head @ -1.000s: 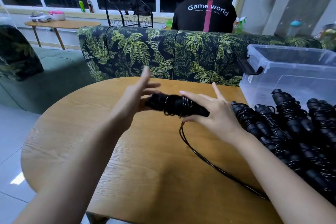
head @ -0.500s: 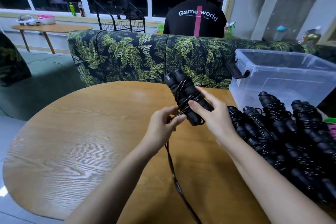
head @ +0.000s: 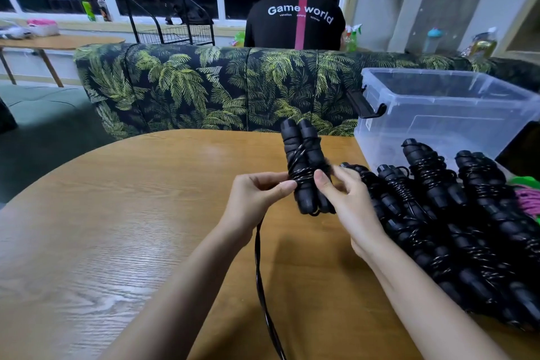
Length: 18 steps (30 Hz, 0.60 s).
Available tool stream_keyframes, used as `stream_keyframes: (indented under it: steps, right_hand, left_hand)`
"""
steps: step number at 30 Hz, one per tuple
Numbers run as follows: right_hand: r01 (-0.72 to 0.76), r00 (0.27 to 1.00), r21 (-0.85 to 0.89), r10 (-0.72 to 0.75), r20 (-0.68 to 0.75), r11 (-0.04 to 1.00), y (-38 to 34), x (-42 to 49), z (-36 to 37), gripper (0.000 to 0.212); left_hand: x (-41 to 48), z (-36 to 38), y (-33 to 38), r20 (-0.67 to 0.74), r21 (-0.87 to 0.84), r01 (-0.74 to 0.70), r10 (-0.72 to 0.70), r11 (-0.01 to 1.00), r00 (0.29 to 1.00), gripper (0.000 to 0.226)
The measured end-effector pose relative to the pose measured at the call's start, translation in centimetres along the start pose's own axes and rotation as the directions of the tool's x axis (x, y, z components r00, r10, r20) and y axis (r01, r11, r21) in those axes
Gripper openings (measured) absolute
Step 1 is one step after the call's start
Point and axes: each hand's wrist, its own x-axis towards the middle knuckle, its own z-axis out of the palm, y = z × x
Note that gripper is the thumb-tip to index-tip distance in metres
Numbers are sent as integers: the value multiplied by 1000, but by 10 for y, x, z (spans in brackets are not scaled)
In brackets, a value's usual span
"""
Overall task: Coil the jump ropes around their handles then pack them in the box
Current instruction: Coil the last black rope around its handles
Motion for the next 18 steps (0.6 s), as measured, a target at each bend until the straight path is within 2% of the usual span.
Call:
stream_keyframes:
  steps: [2, 5, 7, 9, 11, 14, 18]
  right_hand:
    - [48, 999, -33, -48, 5, 998, 9, 2, -2, 57]
    - [133, 988, -96, -124, 94, 986, 22, 3, -4, 63]
    - [125, 981, -127, -103, 165, 984, 27, 1, -3, 63]
    - [99, 971, -156, -61, 233, 983, 35, -3, -2, 76]
    - [118, 961, -262, -43, 273, 958, 42, -6, 0, 90]
    - [199, 957, -442, -76, 280, 875, 47, -5, 3, 98]
    - [286, 950, -678, -112, 290, 677, 48, -4, 1, 96]
  left_hand:
    - [5, 2, -7, -21, 37, 4, -4, 999, 1000, 20]
    - [11, 5, -18, -17, 63, 7, -6, 998, 1000, 34]
    - [13, 6, -27, -11, 109, 7, -6, 994, 1000, 40]
    - [14, 8, -37, -18, 167, 16, -13, 986, 1000, 42]
    - [12, 10, -45, -13, 195, 40, -38, 980, 999, 43]
    - [11, 14, -47, 5, 212, 54, -56, 976, 998, 39]
    - [10, 13, -49, 71, 268, 39, -60, 963, 996, 37]
